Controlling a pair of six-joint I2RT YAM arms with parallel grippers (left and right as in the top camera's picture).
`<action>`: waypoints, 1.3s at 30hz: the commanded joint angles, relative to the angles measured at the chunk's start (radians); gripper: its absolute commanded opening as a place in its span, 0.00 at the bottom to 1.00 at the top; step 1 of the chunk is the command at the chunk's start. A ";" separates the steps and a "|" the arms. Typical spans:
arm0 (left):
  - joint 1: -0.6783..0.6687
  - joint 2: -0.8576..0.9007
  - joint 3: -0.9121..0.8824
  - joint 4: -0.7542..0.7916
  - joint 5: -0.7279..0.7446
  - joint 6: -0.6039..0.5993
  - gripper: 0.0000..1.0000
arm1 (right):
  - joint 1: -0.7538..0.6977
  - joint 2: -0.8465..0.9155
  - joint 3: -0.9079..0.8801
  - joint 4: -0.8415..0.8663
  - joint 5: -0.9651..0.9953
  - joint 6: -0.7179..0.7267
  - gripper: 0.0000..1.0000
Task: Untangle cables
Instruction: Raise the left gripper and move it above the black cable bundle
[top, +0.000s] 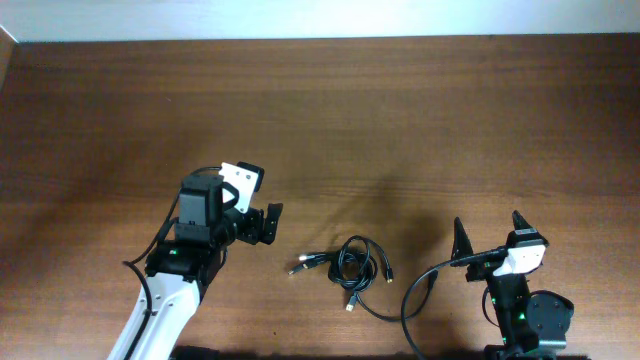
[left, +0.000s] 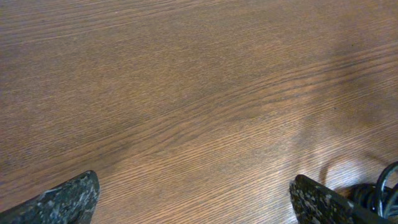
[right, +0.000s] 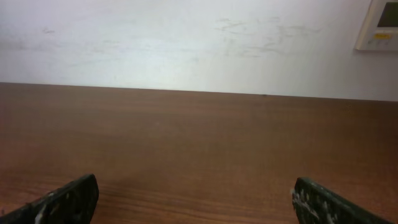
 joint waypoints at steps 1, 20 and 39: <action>-0.004 0.009 0.025 0.002 0.033 0.016 0.99 | 0.006 -0.004 -0.005 -0.005 0.012 0.011 0.98; -0.004 0.009 0.025 0.003 0.140 0.016 0.99 | 0.006 -0.004 -0.005 -0.005 0.012 0.011 0.98; -0.004 0.012 0.024 -0.013 0.136 0.016 0.99 | 0.006 -0.004 -0.005 -0.005 0.012 0.011 0.98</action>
